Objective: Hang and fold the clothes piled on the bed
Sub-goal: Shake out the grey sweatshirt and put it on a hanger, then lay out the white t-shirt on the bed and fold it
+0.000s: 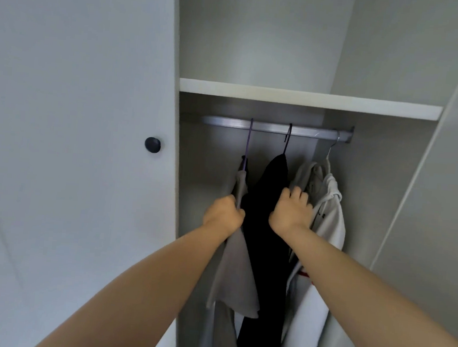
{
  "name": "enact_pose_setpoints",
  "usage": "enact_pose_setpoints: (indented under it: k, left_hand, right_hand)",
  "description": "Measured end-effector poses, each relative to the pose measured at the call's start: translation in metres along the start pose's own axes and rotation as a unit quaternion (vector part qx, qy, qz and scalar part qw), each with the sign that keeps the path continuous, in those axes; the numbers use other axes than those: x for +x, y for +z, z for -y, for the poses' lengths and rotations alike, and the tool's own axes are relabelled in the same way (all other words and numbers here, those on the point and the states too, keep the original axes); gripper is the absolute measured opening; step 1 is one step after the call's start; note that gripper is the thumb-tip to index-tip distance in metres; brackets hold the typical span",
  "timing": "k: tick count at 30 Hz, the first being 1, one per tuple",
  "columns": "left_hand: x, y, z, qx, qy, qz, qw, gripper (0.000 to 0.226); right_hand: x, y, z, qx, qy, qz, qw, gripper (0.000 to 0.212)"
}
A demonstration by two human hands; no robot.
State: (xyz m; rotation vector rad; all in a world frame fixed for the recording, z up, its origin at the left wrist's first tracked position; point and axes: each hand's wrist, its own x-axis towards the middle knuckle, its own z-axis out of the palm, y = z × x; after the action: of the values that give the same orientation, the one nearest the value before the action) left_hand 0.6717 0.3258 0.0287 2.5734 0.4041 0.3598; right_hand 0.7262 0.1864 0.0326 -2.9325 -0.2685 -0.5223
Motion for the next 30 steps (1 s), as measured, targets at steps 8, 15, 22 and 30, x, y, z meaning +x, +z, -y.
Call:
enact_pose_setpoints:
  k: [8,15,22,30]
  left_hand:
    - [-0.089,-0.045,0.062,0.080,0.072,-0.064,0.992,0.029]
    - [-0.195,-0.087,0.176,0.095,0.046,-0.154,0.982,0.034]
    - [-0.339,-0.124,0.299,0.225,-0.167,-0.067,0.958,0.059]
    - [-0.540,-0.153,0.365,0.267,-0.432,-0.064,0.859,0.068]
  right_hand:
    - [-0.085,-0.021,0.062,0.104,-0.163,-0.090,0.977,0.051]
    - [-0.184,0.001,0.164,0.208,-0.315,-0.059,0.924,0.043]
    - [-0.315,0.036,0.298,0.288,-0.453,0.058,0.842,0.044]
    - [-0.500,0.033,0.379,0.269,-0.574,0.193,0.749,0.038]
